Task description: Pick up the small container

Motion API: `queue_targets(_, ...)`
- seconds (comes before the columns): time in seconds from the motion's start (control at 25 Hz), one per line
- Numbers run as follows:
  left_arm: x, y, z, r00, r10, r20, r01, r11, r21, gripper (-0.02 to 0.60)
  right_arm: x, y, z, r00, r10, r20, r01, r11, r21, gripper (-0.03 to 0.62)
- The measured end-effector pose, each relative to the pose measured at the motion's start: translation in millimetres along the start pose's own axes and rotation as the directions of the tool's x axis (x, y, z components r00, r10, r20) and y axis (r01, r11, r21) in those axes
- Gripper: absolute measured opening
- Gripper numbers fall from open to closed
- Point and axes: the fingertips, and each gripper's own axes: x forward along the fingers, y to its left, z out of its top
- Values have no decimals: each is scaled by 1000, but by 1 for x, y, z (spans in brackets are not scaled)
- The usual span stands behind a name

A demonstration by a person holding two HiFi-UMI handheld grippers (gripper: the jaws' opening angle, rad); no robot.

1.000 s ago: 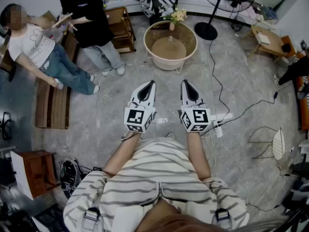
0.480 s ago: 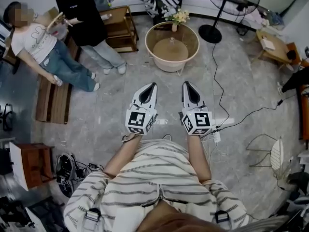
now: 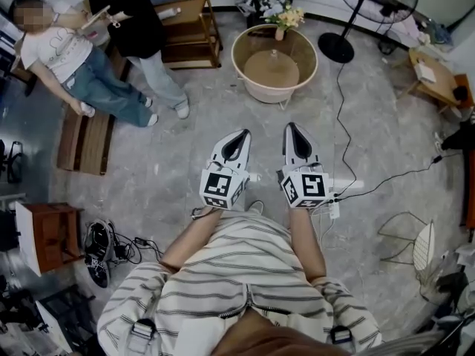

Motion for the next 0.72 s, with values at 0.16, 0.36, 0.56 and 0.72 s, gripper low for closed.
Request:
queue_targets(0.16, 26, 15, -4, 1000, 8, 2, -8, 1000, -19, 3, 24, -14, -5, 1000, 4, -13, -4, 1000, -4, 8)
queue_targets(0.36, 81, 44, -8, 1000, 6, -1, -6, 999, -38, 3, 79, -39, -11, 999, 23, -34, -23, 1000, -10, 8)
queue_targets(0.56, 156, 88, 2, 1000, -1, 3, 1, 999, -46, 3, 159, -66, -5, 998, 37, -41, -38, 999, -19, 8)
queue_targets(0.72, 215, 135, 18, 1000, -16, -9, 16, 998, -54, 3, 226, -85, 2, 998, 24, -53, -24, 1000, -16, 8)
